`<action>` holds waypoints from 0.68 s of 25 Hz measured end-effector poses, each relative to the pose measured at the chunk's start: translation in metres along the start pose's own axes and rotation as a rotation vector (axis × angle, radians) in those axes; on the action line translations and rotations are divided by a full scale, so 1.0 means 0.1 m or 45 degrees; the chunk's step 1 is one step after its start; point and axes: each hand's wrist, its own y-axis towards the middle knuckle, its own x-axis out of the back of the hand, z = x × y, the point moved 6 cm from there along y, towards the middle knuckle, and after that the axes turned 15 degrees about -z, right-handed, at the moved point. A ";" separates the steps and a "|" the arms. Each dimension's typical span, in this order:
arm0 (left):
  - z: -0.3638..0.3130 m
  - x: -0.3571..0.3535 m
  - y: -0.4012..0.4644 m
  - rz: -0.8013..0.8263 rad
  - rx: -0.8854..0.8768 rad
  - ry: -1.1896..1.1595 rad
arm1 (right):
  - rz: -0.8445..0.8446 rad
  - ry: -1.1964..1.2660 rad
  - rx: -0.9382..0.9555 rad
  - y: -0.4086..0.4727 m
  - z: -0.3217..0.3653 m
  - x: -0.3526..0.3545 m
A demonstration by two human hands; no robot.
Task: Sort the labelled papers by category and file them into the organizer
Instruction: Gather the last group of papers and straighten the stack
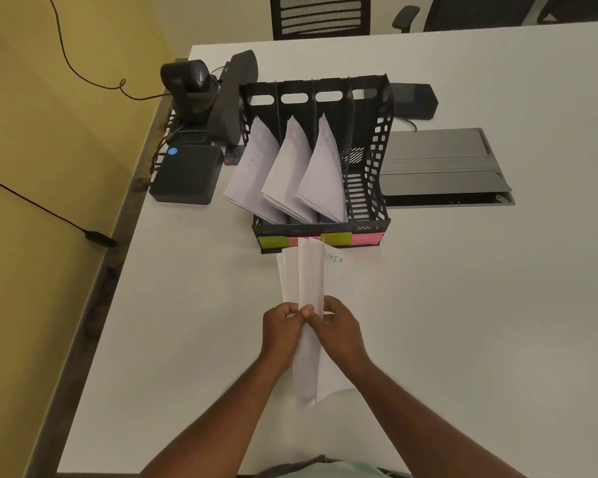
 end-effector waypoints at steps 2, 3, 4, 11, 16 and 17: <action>-0.01 -0.01 -0.02 0.035 0.061 -0.070 | 0.010 0.022 -0.002 0.01 0.02 0.00; -0.01 0.00 -0.02 0.055 0.130 -0.148 | 0.033 0.012 0.009 0.02 0.03 0.00; 0.00 0.00 -0.01 0.078 0.203 -0.224 | 0.062 -0.008 0.022 0.03 0.05 0.01; 0.07 0.14 0.13 -0.036 0.112 -0.120 | -0.212 -0.083 0.031 0.08 0.05 0.29; 0.18 0.42 0.37 -0.132 0.079 -0.097 | -0.434 -0.031 -0.114 0.32 -0.10 0.83; 0.18 0.46 0.38 -0.153 0.049 -0.070 | -0.435 -0.009 -0.134 0.35 -0.12 0.89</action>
